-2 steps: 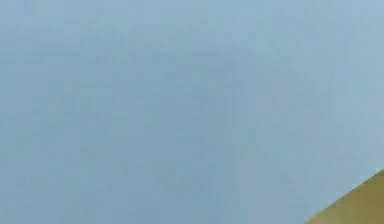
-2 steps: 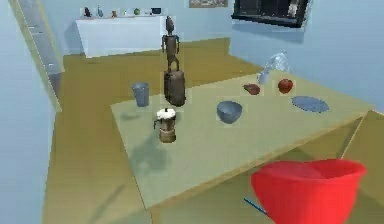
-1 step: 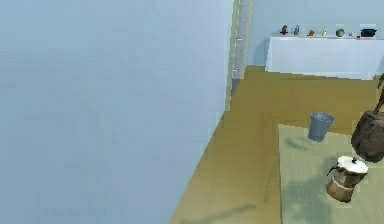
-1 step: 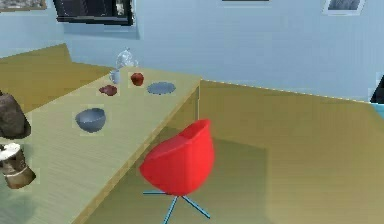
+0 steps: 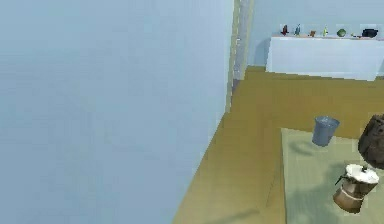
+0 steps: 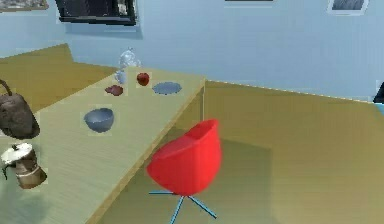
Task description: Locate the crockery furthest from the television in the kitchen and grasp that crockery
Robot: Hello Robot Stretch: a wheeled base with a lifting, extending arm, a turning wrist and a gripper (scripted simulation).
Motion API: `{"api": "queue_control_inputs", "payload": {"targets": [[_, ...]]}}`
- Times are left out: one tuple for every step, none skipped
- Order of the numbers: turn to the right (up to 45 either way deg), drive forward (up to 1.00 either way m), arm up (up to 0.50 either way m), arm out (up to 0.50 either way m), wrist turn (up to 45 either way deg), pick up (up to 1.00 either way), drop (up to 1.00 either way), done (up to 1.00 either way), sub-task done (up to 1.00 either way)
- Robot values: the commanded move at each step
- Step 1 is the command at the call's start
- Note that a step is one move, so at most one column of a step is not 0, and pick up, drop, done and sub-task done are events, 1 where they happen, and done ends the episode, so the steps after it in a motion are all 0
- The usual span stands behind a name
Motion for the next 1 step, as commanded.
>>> {"api": "queue_control_inputs", "payload": {"targets": [[-45.0, 0.00, 0.00, 0.00, 0.0, 0.00, 0.00, 0.00, 0.00]]}}
